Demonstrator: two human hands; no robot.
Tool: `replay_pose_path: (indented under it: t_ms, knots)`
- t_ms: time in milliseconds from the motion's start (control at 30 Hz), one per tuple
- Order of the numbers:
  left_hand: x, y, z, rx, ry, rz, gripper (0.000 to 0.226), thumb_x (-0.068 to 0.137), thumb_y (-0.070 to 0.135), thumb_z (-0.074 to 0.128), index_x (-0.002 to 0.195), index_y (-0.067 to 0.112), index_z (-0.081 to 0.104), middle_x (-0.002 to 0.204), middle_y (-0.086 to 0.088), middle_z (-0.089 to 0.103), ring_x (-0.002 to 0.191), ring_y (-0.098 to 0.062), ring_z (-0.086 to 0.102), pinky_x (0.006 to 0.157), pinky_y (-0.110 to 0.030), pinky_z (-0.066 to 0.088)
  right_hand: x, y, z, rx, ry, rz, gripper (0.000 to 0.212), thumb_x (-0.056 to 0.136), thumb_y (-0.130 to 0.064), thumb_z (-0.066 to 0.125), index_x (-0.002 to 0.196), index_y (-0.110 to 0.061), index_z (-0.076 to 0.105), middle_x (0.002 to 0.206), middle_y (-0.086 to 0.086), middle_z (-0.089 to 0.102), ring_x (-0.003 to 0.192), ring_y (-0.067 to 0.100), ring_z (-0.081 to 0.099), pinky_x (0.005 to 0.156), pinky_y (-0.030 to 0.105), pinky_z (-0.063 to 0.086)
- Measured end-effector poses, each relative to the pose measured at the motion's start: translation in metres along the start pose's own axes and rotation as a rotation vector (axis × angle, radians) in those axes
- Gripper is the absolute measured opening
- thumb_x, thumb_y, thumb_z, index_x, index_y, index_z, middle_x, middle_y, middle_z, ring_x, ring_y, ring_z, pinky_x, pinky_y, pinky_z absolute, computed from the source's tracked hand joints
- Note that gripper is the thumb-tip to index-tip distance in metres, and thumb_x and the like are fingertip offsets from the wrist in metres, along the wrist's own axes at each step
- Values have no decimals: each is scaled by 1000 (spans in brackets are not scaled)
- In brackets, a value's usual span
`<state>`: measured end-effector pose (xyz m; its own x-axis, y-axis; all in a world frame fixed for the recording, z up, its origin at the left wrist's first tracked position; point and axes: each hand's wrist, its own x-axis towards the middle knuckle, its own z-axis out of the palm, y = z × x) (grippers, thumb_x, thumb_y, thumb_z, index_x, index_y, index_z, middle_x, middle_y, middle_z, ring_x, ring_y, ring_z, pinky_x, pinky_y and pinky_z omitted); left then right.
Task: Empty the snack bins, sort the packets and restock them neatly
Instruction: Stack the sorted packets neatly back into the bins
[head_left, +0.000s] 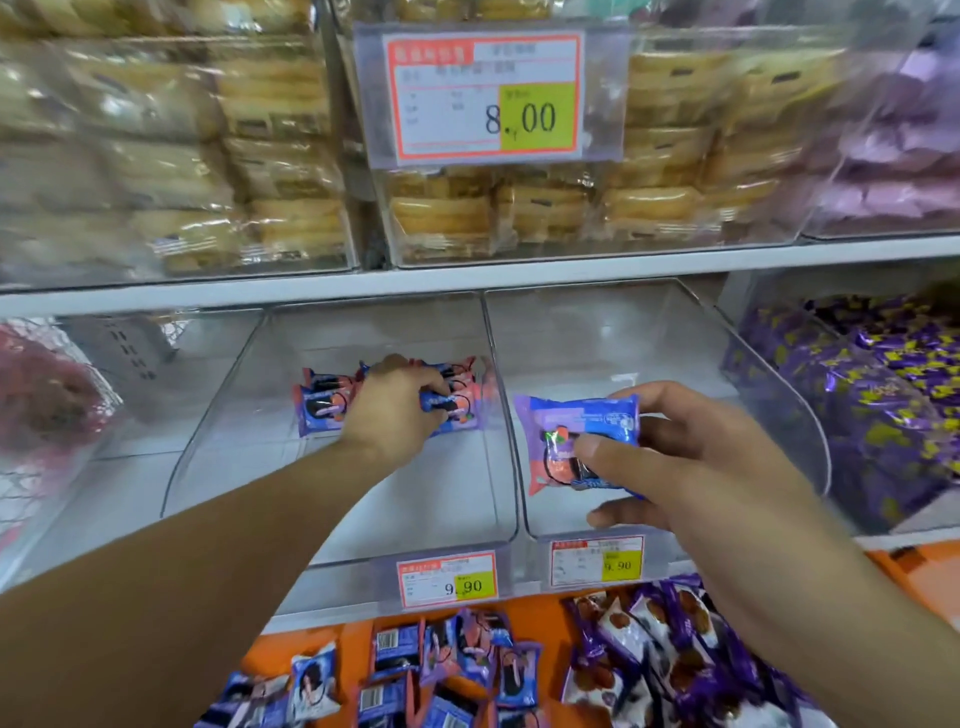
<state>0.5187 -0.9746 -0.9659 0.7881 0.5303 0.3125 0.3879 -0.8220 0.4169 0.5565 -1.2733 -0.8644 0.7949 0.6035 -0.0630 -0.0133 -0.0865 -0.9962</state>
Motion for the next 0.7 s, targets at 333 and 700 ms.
replay_pose_path:
  t_ms: [333,700]
  knots:
    - [-37,34,-54,-411,49,-185,17,92,11,73,105,21,76,99,3,75,89,-12,68,84,-23,54,-10,-10,18,64,-61,42,34,89,-7,80,115,-16,61,97,5,80,80,27,80,64,41,60]
    - [-176,93,-172,-933,-282,-325,27,93,29,71,119,36,72,101,-10,77,96,-29,75,85,-36,61,-45,-29,64,-147,-307,-101,37,86,-3,82,112,-24,69,98,3,78,90,29,72,80,41,62]
